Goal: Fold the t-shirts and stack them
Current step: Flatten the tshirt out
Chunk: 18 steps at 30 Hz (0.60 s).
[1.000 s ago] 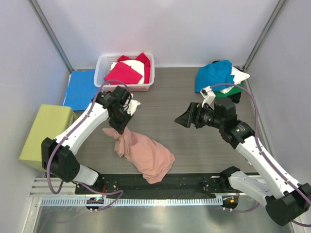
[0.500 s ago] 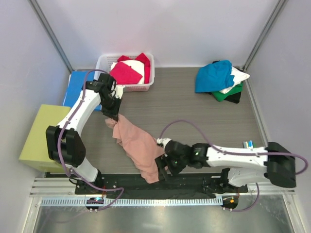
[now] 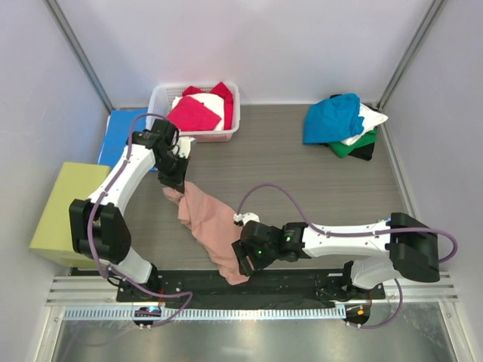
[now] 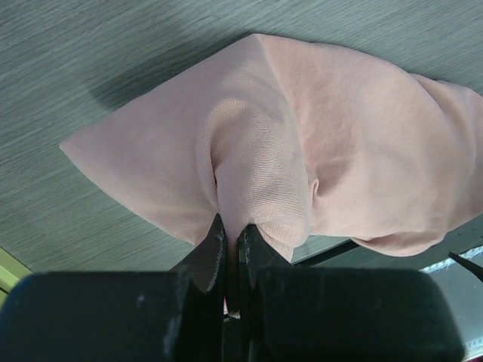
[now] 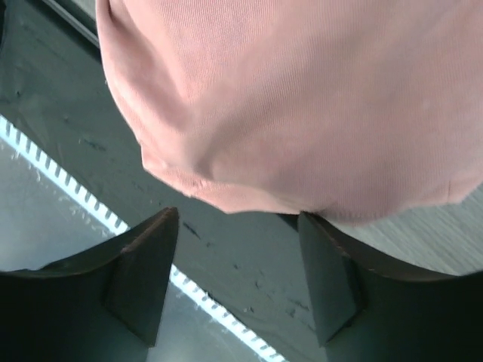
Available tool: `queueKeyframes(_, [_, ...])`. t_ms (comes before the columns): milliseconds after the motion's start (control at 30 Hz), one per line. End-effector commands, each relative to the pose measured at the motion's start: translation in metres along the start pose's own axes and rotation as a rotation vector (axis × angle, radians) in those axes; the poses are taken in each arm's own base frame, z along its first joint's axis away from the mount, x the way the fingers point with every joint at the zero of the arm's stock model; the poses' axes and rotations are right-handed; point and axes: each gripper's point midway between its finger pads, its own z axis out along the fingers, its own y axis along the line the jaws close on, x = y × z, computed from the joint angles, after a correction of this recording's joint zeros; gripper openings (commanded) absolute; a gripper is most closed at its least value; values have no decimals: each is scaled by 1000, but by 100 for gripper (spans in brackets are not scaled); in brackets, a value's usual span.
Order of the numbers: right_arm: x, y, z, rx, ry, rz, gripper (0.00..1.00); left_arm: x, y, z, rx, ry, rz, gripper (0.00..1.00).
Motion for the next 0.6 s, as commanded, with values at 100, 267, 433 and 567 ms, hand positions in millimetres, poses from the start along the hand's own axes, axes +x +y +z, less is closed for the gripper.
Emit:
queueKeyframes(100, [-24, 13, 17, 5, -68, 4, 60, -3, -1, -15, 11, -74, 19, 0])
queueKeyframes(267, [-27, 2, 23, 54, -90, 5, 45, -3, 0, -21, 8, -89, 27, 0])
queueKeyframes(433, [-45, -8, 16, 80, -145, 34, 3, -1, -2, -23, 15, -90, 35, 0])
queueKeyframes(567, [-74, -30, -12, 114, -241, 86, 1, -1, -2, -27, 13, -101, 41, 0])
